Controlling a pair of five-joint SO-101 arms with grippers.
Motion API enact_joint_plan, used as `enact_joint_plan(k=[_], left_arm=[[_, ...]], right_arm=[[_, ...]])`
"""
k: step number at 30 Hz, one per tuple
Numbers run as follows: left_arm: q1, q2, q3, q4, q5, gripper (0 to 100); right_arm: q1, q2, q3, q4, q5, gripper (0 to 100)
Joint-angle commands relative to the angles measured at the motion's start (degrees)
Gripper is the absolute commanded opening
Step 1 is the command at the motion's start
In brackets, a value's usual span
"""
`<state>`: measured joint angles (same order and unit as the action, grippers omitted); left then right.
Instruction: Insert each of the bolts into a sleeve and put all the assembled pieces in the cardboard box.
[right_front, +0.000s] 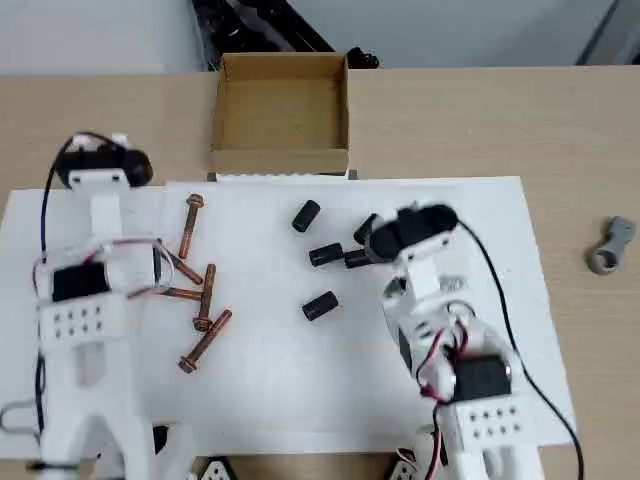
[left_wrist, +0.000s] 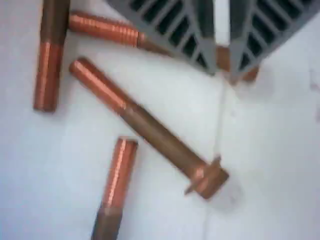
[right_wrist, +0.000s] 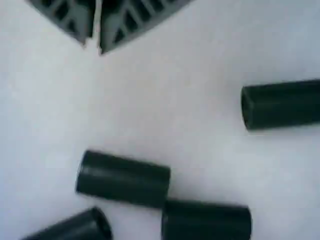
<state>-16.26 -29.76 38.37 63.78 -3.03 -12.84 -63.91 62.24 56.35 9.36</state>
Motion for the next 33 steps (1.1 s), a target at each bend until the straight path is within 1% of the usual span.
enact_joint_plan(k=[1,4,7,11,14,17,20,24,28,30,33], left_arm=[[0.4,5.9,-9.5,0.5,0.2,1],[1.9,10.9,-14.9,0.5,0.1,1],[4.4,17.1,-19.5,0.7,0.1,1],[6.4,28.2,-27.6,1.8,0.2,1],[6.6,37.6,-35.2,2.8,0.4,1],[6.6,47.4,-45.3,7.3,2.6,7],[6.6,56.7,-57.1,13.5,3.5,11],[6.7,68.0,-73.9,23.2,3.6,11],[7.1,77.6,-89.9,30.9,3.6,11],[7.7,82.2,-96.7,33.8,3.6,11],[8.4,89.1,-104.1,35.7,3.6,11]], right_arm=[[0.2,9.4,-10.5,-1.0,0.0,0.7],[0.2,15.7,-16.0,-1.0,-0.2,0.6],[0.1,21.4,-21.1,-0.8,-2.5,1.1],[0.1,27.6,-25.5,-0.6,-6.1,5.6],[0.0,30.9,-27.7,-0.7,-8.2,6.2],[-0.8,32.9,-28.6,-0.7,-8.4,6.1],[-0.9,33.8,-28.7,-1.0,-8.5,6.4],[-1.0,34.0,-28.5,-1.0,-8.5,6.4],[-0.9,34.0,-28.3,-1.0,-8.5,6.4],[-0.9,34.0,-28.3,-1.0,-8.5,6.4],[-0.9,34.0,-28.2,-1.0,-8.6,6.2]])
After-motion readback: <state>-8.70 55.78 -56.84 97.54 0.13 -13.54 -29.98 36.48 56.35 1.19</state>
